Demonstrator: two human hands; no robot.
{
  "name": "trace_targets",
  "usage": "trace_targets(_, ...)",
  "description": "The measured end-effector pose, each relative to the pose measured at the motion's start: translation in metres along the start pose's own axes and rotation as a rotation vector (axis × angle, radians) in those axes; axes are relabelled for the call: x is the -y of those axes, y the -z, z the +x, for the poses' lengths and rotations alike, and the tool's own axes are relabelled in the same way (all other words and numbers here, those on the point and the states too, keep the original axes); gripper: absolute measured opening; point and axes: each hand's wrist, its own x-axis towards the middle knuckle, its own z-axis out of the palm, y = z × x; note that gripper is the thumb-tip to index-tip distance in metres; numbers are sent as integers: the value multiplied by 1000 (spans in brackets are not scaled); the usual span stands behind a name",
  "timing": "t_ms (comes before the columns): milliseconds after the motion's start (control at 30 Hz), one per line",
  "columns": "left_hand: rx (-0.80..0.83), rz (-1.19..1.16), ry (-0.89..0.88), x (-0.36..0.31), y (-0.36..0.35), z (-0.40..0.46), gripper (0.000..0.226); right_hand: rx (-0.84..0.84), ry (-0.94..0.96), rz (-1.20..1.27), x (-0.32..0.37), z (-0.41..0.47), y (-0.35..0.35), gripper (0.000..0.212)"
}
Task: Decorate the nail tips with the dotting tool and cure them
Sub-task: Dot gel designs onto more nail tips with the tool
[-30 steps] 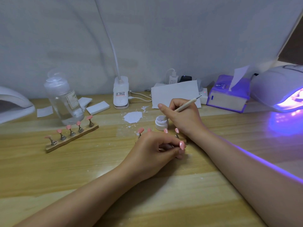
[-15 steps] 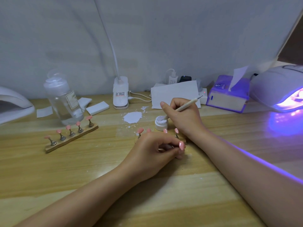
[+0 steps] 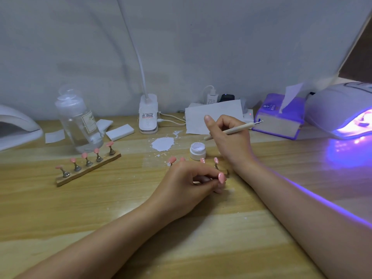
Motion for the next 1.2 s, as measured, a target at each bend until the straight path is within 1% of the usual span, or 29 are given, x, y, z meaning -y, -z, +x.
trace_targets(133,-11,-21,2,-1,0,-1,15,-87,-31,101,16,3,3,41)
trace_targets(200,-8,-44,11,0,0,-1,12,-113,-48,178,33,7,6,43)
trace_targets(300,-2,-78,30,-2,0,-1,8,-111,-5,289,63,13,14,48)
trace_targets(367,5,-84,30,-1,0,-2,9,-67,4,346,77,10,19,46)
trace_targets(467,-3,-72,14,-1,0,-1,10,65,-47,326,76,-11,25,34)
trace_targets(533,-12,-66,-3,0,0,-1,9,97,-104,284,67,-32,30,34)
trace_targets(633,-5,-50,-10,0,0,-1,9,10,-215,278,53,-56,37,39)
trace_targets(700,-5,-47,-14,2,0,-1,10,-19,-267,280,45,-63,39,38)
trace_targets(800,4,-52,5,3,0,0,12,28,-262,291,43,-66,40,33)
trace_targets(900,14,-54,-26,3,2,-1,15,102,-238,321,45,-67,40,37)
trace_targets(1033,12,-36,-63,4,3,0,25,119,-243,360,44,-68,39,39)
trace_targets(1200,27,-19,-71,3,3,2,30,134,-254,346,41,-66,39,40)
